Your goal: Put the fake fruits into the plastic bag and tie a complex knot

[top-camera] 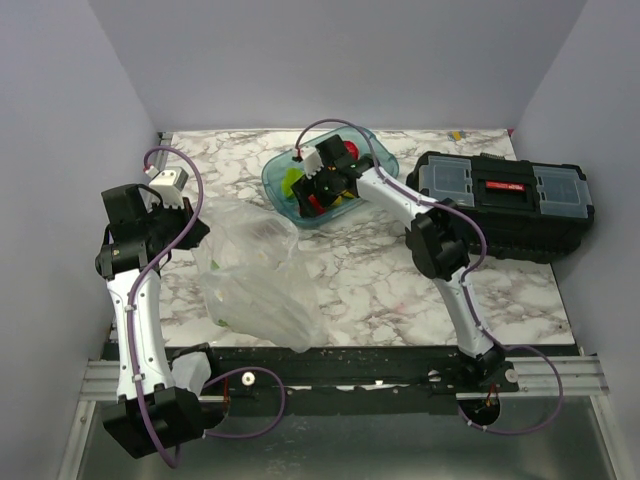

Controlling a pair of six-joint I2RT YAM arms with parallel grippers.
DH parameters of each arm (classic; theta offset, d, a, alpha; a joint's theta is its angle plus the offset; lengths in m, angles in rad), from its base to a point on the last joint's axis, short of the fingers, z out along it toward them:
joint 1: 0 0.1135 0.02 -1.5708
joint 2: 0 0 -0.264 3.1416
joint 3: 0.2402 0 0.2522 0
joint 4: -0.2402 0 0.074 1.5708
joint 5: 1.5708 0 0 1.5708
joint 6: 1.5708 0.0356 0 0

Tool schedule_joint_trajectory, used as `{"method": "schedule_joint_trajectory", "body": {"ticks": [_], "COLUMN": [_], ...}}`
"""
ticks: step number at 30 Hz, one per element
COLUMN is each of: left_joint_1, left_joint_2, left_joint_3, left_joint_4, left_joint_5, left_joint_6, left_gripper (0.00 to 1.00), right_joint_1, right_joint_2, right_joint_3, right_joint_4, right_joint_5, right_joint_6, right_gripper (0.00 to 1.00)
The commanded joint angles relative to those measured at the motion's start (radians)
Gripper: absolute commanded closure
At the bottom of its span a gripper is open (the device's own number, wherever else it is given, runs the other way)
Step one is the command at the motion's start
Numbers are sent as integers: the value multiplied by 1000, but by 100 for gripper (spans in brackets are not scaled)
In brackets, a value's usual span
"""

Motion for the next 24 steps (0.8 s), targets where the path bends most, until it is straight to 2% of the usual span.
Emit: {"method": "schedule_joint_trajectory", "body": {"ticks": [1, 7, 9, 12, 16, 19, 24], "left_joint_1": [8, 7, 7, 3, -15, -43, -102], "left_joint_2": [-14, -18, -17, -13, -13, -5, 28], "left_joint_3": [38, 48, 53, 66, 94, 126, 165], "left_joint_4": [-11, -17, -19, -34, -55, -80, -144], "left_joint_5": [-16, -11, -8, -17, -47, -91, -154], "left_joint_6": [0, -5, -7, -7, -4, -12, -19], "left_gripper": [100, 100, 100, 100, 100, 100, 100], "right_joint_1": [8, 14, 14, 14, 14, 13, 10], "right_joint_2": [48, 62, 65, 46, -62, -154, -285], "right_joint_3": [-15, -20, -16, -5, -34, -47, -57], "right_joint_4": [-10, 0, 1, 1, 37, 55, 70], "right_joint_5": [58, 86, 91, 74, 16, -23, -73], "right_joint_6": [-37, -47, -50, -43, -26, -14, -2], "right_gripper": [12, 15, 23, 42, 58, 66, 70]}}
